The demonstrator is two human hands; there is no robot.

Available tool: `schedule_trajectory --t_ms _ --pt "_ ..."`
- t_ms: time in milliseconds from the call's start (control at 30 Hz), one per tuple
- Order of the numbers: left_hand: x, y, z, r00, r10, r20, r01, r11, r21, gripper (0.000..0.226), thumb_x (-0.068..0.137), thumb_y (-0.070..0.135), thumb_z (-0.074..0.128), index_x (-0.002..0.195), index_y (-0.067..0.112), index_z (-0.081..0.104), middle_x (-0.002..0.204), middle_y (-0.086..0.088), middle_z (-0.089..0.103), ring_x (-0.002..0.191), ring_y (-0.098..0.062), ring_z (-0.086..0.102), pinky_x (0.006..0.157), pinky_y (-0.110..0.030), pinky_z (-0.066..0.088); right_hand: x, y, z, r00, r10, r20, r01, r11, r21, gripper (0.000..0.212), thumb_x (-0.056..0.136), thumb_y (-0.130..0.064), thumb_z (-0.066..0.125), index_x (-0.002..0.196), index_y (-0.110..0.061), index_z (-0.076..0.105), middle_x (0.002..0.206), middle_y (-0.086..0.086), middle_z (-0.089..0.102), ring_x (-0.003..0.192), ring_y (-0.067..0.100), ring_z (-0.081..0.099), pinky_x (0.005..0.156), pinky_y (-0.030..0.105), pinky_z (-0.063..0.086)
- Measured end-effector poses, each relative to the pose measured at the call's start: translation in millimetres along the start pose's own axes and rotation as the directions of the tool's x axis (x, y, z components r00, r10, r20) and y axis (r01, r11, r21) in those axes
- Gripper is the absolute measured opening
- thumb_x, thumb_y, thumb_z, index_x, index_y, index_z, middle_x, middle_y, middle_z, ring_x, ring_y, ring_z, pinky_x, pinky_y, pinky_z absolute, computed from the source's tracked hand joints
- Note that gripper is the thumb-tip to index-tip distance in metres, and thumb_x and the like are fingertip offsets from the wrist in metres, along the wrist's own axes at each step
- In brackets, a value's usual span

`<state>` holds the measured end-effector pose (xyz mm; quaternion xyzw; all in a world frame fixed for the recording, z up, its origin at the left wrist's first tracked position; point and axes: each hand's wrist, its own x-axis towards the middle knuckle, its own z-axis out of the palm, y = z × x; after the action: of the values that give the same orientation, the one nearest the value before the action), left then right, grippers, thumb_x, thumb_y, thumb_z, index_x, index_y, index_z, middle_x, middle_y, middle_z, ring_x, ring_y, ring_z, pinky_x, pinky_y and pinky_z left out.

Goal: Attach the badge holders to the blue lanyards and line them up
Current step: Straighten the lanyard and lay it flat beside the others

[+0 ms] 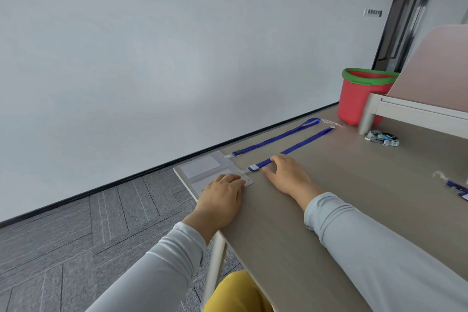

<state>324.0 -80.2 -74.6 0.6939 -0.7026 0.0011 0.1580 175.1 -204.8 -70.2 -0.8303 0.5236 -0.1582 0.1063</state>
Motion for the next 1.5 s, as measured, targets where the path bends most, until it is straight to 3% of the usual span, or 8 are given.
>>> schedule_trajectory --t_ms 267,500,667,833,1100,1200,1367,1500 --pt "18 7 -21 0.997 0.07 0.015 -0.07 0.996 0.062 0.038 0.097 0.028 0.037 0.134 0.024 0.043 0.139 0.006 0.043 0.129 -0.016 0.036 0.103 -0.034 0.035 -22 22 -34 0.998 -0.018 -0.061 0.013 0.997 -0.07 0.048 0.093 -0.038 0.046 0.134 -0.013 0.04 0.139 0.006 0.044 0.128 0.023 0.039 0.106 0.037 0.035" --pt "44 81 -12 0.961 0.276 0.023 -0.276 0.96 0.04 0.04 0.096 0.031 0.04 0.135 0.023 0.041 0.137 0.005 0.044 0.127 -0.015 0.039 0.103 -0.035 0.037 -73 85 -98 0.972 0.162 -0.169 -0.175 0.982 -0.066 0.038 0.092 -0.035 0.05 0.126 -0.018 0.049 0.125 0.006 0.058 0.115 0.025 0.053 0.094 0.036 0.045" --pt "46 153 4 0.887 0.461 0.001 -0.461 0.887 -0.02 0.037 0.094 0.028 0.043 0.131 0.022 0.045 0.133 0.004 0.046 0.122 -0.014 0.044 0.097 -0.03 0.038 -143 131 -137 0.933 0.268 -0.24 -0.289 0.956 -0.057 0.032 0.092 -0.031 0.049 0.121 -0.018 0.054 0.116 0.004 0.064 0.105 0.021 0.059 0.09 0.038 0.05" --pt "38 215 15 0.801 0.598 -0.015 -0.597 0.798 -0.087 0.036 0.093 0.026 0.044 0.129 0.02 0.048 0.131 0.002 0.048 0.12 -0.016 0.044 0.097 -0.03 0.037 -209 161 -163 0.895 0.354 -0.272 -0.386 0.919 -0.076 0.027 0.094 -0.027 0.045 0.116 -0.017 0.056 0.104 0.004 0.066 0.086 0.016 0.061 0.072 0.023 0.047" --pt "8 282 21 0.672 0.74 -0.013 -0.734 0.664 -0.139 0.034 0.093 0.026 0.043 0.125 0.018 0.05 0.128 0.003 0.048 0.119 -0.014 0.043 0.095 -0.027 0.035 -293 173 -187 0.854 0.452 -0.258 -0.482 0.874 -0.061 0.023 0.091 -0.027 0.053 0.111 -0.021 0.062 0.1 -0.004 0.065 0.088 0.011 0.059 0.081 0.024 0.05" --pt "-3 298 20 0.653 0.752 0.09 -0.74 0.659 -0.135 0.034 0.09 0.039 0.048 0.117 0.019 0.052 0.121 0.004 0.048 0.113 -0.014 0.045 0.091 -0.027 0.035 -314 170 -186 0.85 0.468 -0.242 -0.494 0.867 -0.061 0.022 0.09 -0.025 0.053 0.11 -0.023 0.061 0.098 -0.006 0.063 0.089 0.011 0.059 0.084 0.026 0.051" --pt "-10 291 26 0.612 0.687 0.393 -0.7 0.701 -0.135 0.075 0.064 0.069 0.064 0.12 0.021 0.048 0.116 0.004 0.045 0.108 -0.016 0.044 0.089 -0.029 0.041 -343 166 -178 0.849 0.488 -0.204 -0.509 0.858 -0.065 0.017 0.089 -0.02 0.053 0.102 -0.024 0.065 0.088 -0.009 0.06 0.083 0.01 0.059 0.077 0.025 0.052" --pt "-14 287 30 0.598 0.698 0.395 -0.707 0.691 -0.152 0.077 0.064 0.068 0.065 0.123 0.022 0.048 0.119 0.003 0.046 0.109 -0.015 0.044 0.092 -0.029 0.041 -358 164 -170 0.845 0.492 -0.21 -0.512 0.857 -0.053 0.017 0.091 -0.024 0.054 0.103 -0.022 0.065 0.089 -0.01 0.06 0.083 0.008 0.058 0.078 0.025 0.052"
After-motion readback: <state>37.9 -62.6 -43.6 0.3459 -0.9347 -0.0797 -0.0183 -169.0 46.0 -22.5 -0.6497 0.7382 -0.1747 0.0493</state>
